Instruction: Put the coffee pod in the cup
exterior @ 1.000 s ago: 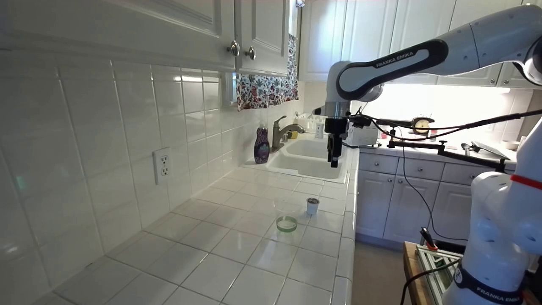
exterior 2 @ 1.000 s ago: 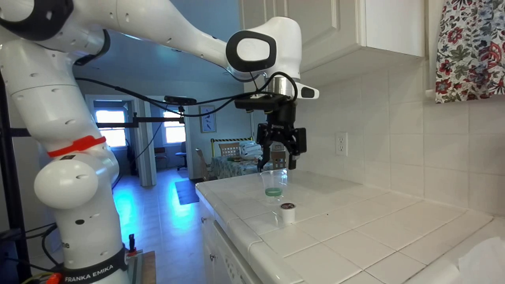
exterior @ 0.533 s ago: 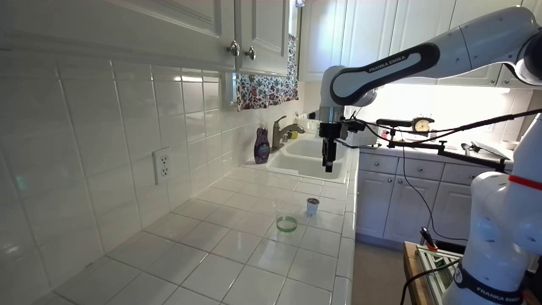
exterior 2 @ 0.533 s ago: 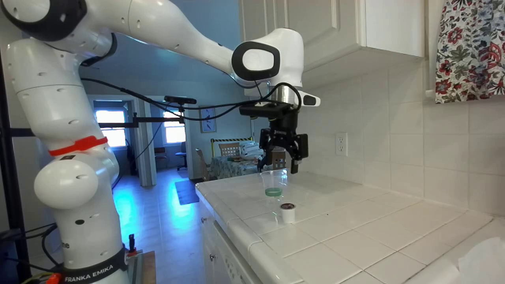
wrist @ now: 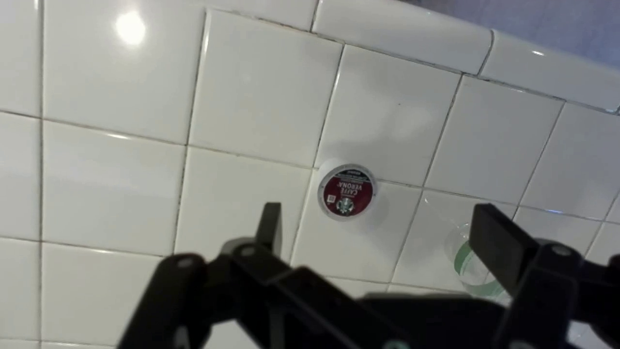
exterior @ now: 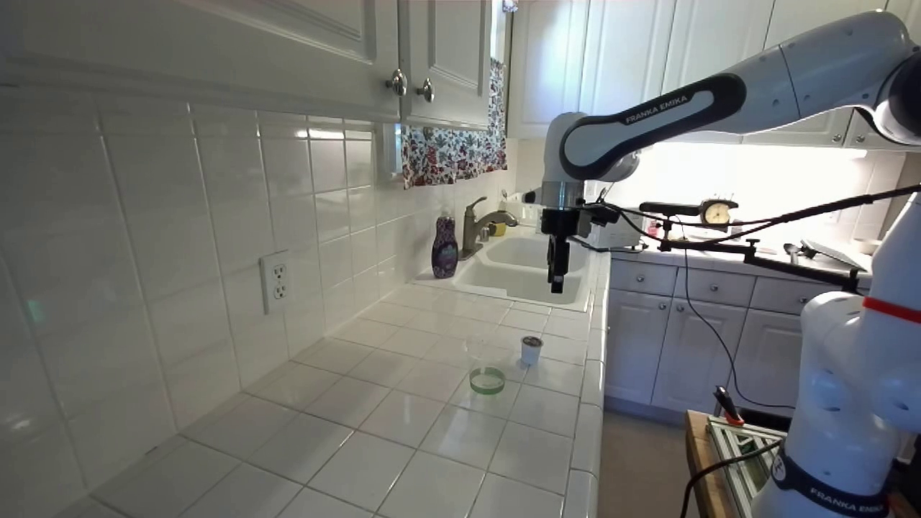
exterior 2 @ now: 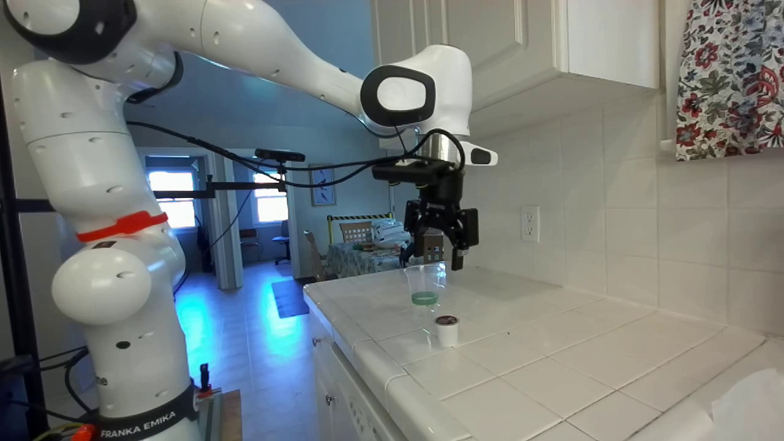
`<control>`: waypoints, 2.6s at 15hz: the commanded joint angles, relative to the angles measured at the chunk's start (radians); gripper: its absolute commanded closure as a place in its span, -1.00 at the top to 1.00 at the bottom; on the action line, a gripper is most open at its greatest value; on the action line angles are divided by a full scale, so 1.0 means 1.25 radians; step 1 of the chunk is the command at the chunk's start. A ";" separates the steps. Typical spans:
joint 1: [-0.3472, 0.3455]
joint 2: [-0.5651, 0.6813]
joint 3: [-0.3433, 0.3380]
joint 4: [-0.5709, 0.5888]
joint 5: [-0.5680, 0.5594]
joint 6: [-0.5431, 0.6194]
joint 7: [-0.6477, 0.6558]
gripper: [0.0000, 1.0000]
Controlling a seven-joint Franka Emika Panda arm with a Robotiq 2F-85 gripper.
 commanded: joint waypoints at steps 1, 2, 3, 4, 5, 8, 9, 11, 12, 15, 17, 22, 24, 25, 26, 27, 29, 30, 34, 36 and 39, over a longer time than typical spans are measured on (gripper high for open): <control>-0.016 0.060 0.035 0.019 0.037 0.064 0.119 1.00; -0.014 0.072 0.044 0.015 0.046 0.089 0.158 1.00; -0.011 0.085 0.054 0.011 0.058 0.106 0.178 1.00; -0.010 0.098 0.064 0.012 0.059 0.121 0.198 1.00; -0.010 0.110 0.075 0.013 0.054 0.133 0.214 1.00; -0.011 0.140 0.103 0.016 0.033 0.142 0.258 1.00; -0.012 0.148 0.108 0.018 0.036 0.137 0.265 1.00; -0.014 0.159 0.116 0.019 0.031 0.125 0.279 1.00; -0.014 0.162 0.119 0.018 0.028 0.124 0.286 1.00; -0.017 0.170 0.121 0.014 0.009 0.125 0.304 1.00; -0.019 0.184 0.121 0.018 -0.002 0.122 0.313 1.00; -0.020 0.209 0.122 0.027 -0.046 0.108 0.341 1.00; -0.020 0.215 0.123 0.029 -0.069 0.107 0.354 1.00; -0.020 0.217 0.123 0.029 -0.077 0.108 0.361 1.00; -0.020 0.219 0.124 0.029 -0.081 0.109 0.364 1.00; -0.020 0.220 0.124 0.030 -0.085 0.110 0.367 1.00; -0.019 0.221 0.126 0.026 -0.093 0.119 0.379 1.00; -0.018 0.222 0.126 0.026 -0.099 0.118 0.383 1.00; -0.018 0.227 0.128 0.027 -0.117 0.120 0.397 0.86; -0.018 0.230 0.129 0.028 -0.121 0.118 0.401 0.41; -0.019 0.230 0.129 0.030 -0.118 0.118 0.399 -0.07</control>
